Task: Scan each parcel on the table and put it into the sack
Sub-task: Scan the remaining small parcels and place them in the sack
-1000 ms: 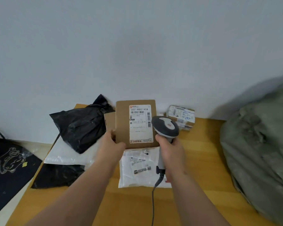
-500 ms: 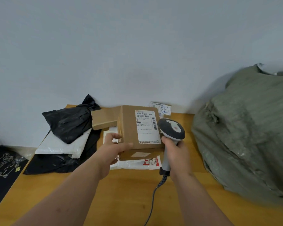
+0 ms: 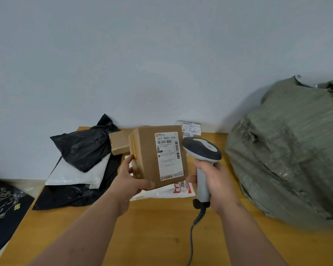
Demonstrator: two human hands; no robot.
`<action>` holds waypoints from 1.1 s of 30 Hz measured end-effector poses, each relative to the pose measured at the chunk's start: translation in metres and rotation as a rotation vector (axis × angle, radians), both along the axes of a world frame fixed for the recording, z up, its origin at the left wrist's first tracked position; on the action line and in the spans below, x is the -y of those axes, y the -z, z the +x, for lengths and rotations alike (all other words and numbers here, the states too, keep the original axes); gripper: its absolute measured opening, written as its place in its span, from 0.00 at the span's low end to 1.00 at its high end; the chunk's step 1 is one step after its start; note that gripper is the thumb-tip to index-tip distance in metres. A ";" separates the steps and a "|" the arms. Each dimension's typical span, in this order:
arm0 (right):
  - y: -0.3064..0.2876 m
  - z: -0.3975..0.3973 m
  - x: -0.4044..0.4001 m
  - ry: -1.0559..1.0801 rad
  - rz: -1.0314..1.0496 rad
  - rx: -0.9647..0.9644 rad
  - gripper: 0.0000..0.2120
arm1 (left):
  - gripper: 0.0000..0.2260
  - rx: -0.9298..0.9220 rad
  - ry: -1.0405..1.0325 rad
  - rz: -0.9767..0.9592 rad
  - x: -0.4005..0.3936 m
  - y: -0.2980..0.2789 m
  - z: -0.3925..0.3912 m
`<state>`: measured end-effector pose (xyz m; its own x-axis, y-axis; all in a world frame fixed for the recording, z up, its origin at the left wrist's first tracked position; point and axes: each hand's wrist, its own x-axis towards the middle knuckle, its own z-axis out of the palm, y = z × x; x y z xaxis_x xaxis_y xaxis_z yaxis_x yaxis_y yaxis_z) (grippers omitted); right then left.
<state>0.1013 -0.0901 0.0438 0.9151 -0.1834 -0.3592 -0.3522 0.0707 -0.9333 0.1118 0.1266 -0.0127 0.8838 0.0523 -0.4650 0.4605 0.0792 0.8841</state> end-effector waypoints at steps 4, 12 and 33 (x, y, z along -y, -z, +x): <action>-0.007 -0.003 -0.010 -0.107 -0.045 -0.008 0.03 | 0.56 0.043 -0.002 0.029 -0.005 0.000 0.003; -0.011 -0.012 -0.023 -0.122 -0.031 0.013 0.06 | 0.55 0.098 0.008 0.052 -0.017 -0.005 -0.001; -0.018 -0.039 -0.041 -0.041 -0.095 0.027 0.04 | 0.54 0.154 0.083 0.121 -0.031 -0.009 -0.012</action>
